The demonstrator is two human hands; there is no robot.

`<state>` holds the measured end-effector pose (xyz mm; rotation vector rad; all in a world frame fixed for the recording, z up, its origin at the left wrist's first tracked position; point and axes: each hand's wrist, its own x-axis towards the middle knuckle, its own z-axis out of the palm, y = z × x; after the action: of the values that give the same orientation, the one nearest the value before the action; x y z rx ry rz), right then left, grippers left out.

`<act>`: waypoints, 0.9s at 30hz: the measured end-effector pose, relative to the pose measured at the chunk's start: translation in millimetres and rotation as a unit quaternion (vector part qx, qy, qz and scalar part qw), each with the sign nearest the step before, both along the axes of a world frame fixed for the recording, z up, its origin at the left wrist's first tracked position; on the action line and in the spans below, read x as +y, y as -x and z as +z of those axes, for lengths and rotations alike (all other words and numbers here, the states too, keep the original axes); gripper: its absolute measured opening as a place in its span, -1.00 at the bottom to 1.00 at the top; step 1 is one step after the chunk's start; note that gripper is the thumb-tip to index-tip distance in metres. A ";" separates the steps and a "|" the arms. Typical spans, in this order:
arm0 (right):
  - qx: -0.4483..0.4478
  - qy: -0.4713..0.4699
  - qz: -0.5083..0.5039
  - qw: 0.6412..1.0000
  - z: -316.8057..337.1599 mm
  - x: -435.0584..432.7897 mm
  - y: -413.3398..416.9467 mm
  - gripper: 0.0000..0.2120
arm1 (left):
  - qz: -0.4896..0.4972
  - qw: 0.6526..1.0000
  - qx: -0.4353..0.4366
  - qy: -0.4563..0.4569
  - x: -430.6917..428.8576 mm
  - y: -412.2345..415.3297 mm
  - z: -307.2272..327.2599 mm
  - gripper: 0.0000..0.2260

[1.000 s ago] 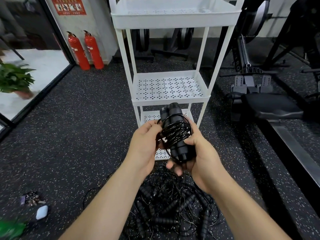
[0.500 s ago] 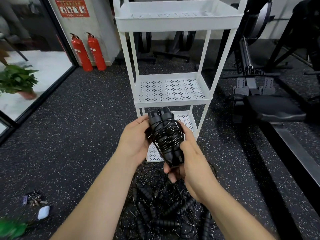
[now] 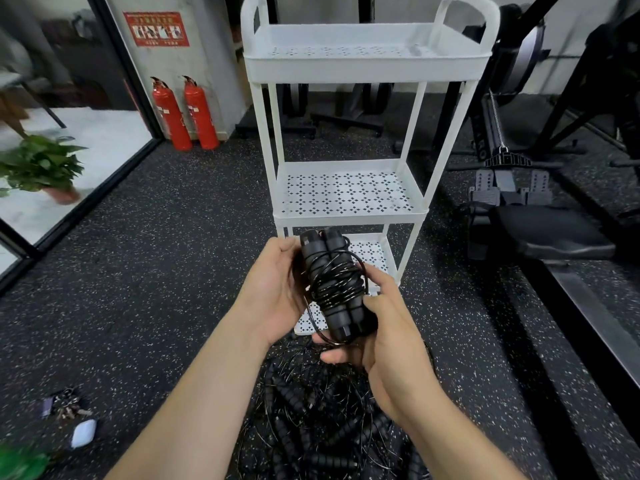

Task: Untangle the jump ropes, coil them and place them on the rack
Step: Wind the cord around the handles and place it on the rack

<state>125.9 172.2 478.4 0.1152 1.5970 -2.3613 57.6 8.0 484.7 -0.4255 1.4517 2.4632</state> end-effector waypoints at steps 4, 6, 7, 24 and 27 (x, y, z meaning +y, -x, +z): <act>-0.002 0.017 -0.023 1.000 1.6 -3.2 -1.4 -0.66 | 0.036 0.999 0.002 0.003 15.8 -1.4 6.9 -0.38; 0.014 -0.004 -0.023 1.000 3.4 -7.6 -4.2 -0.71 | 0.083 0.996 0.004 -0.011 24.9 -2.2 12.1 -0.35; 0.027 -0.019 -0.023 0.999 4.4 -9.6 -5.1 -0.70 | 0.105 0.994 0.009 -0.011 27.8 -1.7 15.4 -0.36; 0.033 0.012 -0.063 0.997 31.1 25.9 16.0 -0.56 | -0.014 0.990 0.088 0.113 25.9 -32.8 15.7 -0.63; 0.036 0.034 -0.086 0.995 33.5 33.8 18.7 -0.46 | -0.031 0.986 0.098 0.133 30.2 -35.2 12.2 -0.81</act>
<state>107.2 206.0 511.9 0.1609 1.5959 -2.5738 92.8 38.2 496.9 -0.1859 1.8536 2.3233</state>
